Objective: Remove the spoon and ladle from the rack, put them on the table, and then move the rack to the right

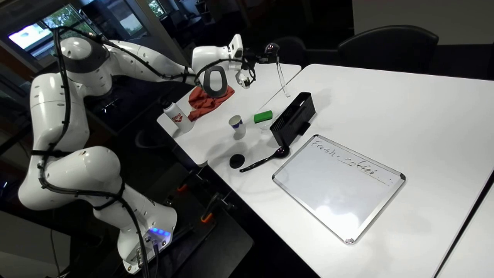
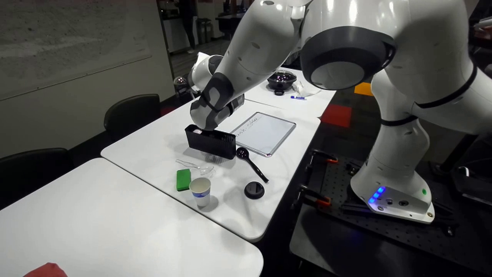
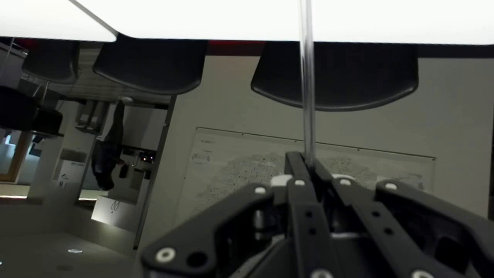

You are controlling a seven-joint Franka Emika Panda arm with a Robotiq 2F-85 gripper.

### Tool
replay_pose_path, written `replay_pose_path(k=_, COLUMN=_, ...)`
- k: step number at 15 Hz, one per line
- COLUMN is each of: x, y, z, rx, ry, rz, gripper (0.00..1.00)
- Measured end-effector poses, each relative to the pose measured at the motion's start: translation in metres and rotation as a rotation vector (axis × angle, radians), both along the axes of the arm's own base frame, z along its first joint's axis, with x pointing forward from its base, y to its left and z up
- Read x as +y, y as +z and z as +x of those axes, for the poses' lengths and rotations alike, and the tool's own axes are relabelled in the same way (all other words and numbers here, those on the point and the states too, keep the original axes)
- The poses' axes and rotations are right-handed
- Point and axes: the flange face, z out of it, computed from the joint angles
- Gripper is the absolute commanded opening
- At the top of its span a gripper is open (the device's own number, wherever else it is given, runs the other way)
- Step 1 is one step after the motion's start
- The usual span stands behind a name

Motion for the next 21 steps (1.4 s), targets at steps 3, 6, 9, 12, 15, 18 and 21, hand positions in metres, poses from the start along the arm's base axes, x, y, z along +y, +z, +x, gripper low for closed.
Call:
replay_pose_path(k=3, x=-0.008, y=0.030, z=-0.008, rx=-0.040, ry=-0.020, rz=-0.056, gripper=0.01)
replay_pose_path(k=6, x=-0.037, y=0.041, z=-0.013, rx=-0.056, ry=-0.071, rz=-0.142, gripper=0.01)
replay_pose_path(k=9, x=-0.028, y=0.022, z=-0.009, rx=0.015, ry=-0.006, rz=-0.189, gripper=0.04)
replay_pose_path(k=12, x=0.005, y=0.014, z=-0.007, rx=0.032, ry=0.058, rz=-0.155, gripper=0.04)
replay_pose_path(k=15, x=0.010, y=0.016, z=-0.007, rx=0.029, ry=0.065, rz=-0.150, gripper=0.01)
replay_pose_path(k=18, x=0.001, y=0.016, z=-0.008, rx=0.018, ry=0.036, rz=-0.148, gripper=0.01)
replay_pose_path(k=21, x=-0.035, y=0.026, z=-0.008, rx=-0.012, ry=-0.060, rz=-0.149, gripper=0.01)
